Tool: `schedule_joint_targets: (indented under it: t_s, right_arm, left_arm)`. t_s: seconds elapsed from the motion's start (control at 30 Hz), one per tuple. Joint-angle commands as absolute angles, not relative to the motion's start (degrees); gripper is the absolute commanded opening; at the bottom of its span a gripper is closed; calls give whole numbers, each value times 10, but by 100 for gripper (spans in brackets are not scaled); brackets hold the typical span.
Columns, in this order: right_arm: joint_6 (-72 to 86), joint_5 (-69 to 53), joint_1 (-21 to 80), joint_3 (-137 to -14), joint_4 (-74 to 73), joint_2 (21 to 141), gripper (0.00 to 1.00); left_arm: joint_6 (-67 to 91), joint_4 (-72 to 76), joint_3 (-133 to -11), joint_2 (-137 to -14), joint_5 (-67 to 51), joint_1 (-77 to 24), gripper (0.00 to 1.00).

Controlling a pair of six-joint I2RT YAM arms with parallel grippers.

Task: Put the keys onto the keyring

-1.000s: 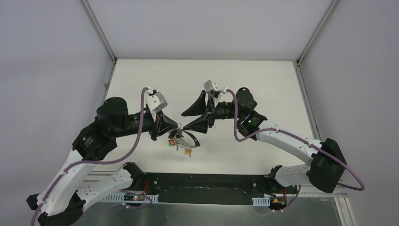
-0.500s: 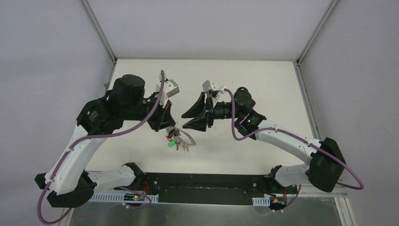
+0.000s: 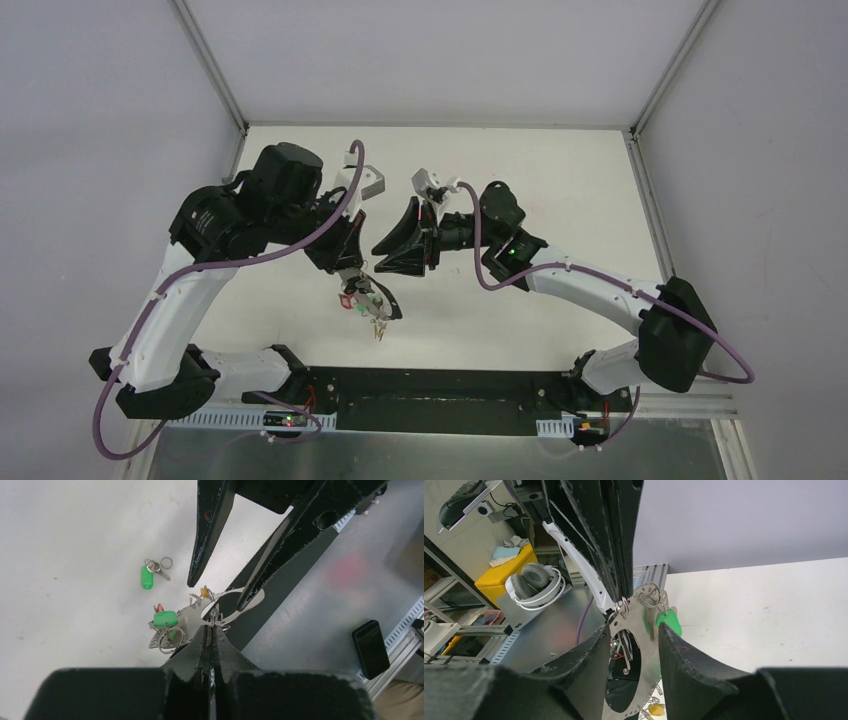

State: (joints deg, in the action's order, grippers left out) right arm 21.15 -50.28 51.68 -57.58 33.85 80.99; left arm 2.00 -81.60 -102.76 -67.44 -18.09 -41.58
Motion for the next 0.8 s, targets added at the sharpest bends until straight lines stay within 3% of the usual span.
schedule_joint_targets:
  t_s: [0.0, 0.33, 0.43, 0.7, 0.77]
  right_arm:
    - [231, -514, 528, -613, 387, 825, 42]
    - [272, -509, 546, -625, 438, 864, 36]
    - [287, -518, 549, -634, 453, 878, 29]
    - [294, -524, 552, -639, 462, 886, 0]
    - [296, -527, 552, -639, 462, 887, 0]
  left_arm:
    - [16, -849, -1065, -691, -155, -417, 0]
    - [5, -859, -1078, -701, -149, -418, 0]
    - [5, -859, -1077, -700, -147, -418, 0]
    - [5, -859, -1067, -692, -146, -418, 0]
    - [-5, -859, -1067, -690, -145, -418, 0]
